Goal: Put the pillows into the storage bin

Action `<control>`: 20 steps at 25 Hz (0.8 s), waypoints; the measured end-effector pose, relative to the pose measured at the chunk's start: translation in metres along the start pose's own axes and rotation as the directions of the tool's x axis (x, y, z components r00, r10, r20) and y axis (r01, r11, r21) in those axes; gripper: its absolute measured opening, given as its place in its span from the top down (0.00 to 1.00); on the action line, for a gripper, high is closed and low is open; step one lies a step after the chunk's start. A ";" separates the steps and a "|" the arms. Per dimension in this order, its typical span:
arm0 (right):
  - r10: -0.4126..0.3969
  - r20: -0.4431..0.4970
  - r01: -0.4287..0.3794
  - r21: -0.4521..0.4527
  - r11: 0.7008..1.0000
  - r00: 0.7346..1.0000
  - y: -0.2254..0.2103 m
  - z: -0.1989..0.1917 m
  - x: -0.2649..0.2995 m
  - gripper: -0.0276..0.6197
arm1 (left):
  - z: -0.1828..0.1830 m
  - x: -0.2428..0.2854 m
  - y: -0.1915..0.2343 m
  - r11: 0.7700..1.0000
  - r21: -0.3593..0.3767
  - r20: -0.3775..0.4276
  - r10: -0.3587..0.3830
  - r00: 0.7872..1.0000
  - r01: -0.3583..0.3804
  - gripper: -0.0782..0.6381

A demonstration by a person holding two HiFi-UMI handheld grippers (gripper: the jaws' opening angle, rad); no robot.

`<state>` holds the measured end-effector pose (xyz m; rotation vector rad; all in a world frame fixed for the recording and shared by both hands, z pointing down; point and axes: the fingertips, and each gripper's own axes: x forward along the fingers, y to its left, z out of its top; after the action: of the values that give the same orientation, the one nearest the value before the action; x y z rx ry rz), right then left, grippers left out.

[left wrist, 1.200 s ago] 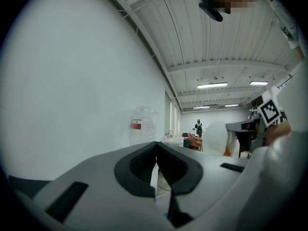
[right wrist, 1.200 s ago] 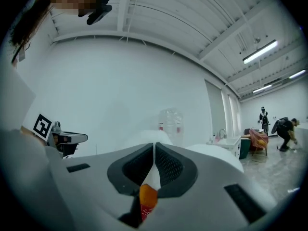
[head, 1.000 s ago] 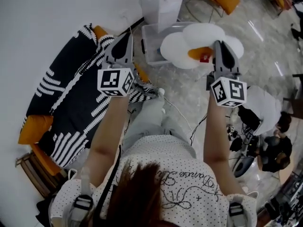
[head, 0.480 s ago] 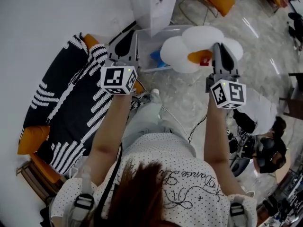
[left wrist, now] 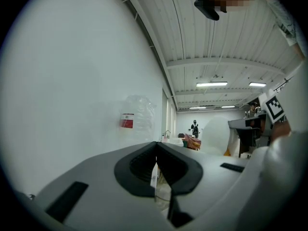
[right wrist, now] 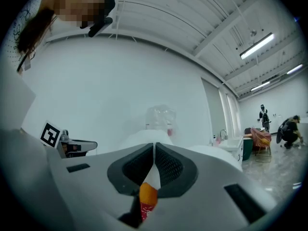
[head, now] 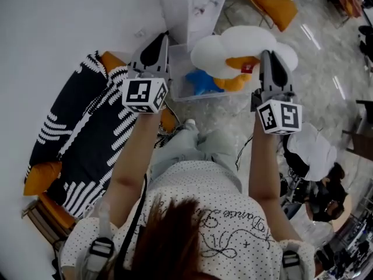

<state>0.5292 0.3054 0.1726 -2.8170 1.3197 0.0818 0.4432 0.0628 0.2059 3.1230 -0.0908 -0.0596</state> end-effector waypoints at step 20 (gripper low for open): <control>0.398 0.022 -0.399 0.079 0.914 0.917 -0.082 -0.043 0.175 0.92 | -0.040 0.099 0.035 0.923 -0.021 -0.037 0.383 0.923 -0.384 0.89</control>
<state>0.7059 0.2213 0.2052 -2.4356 1.8307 0.0425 0.5414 0.0228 0.2431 3.0107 -0.6910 -0.0041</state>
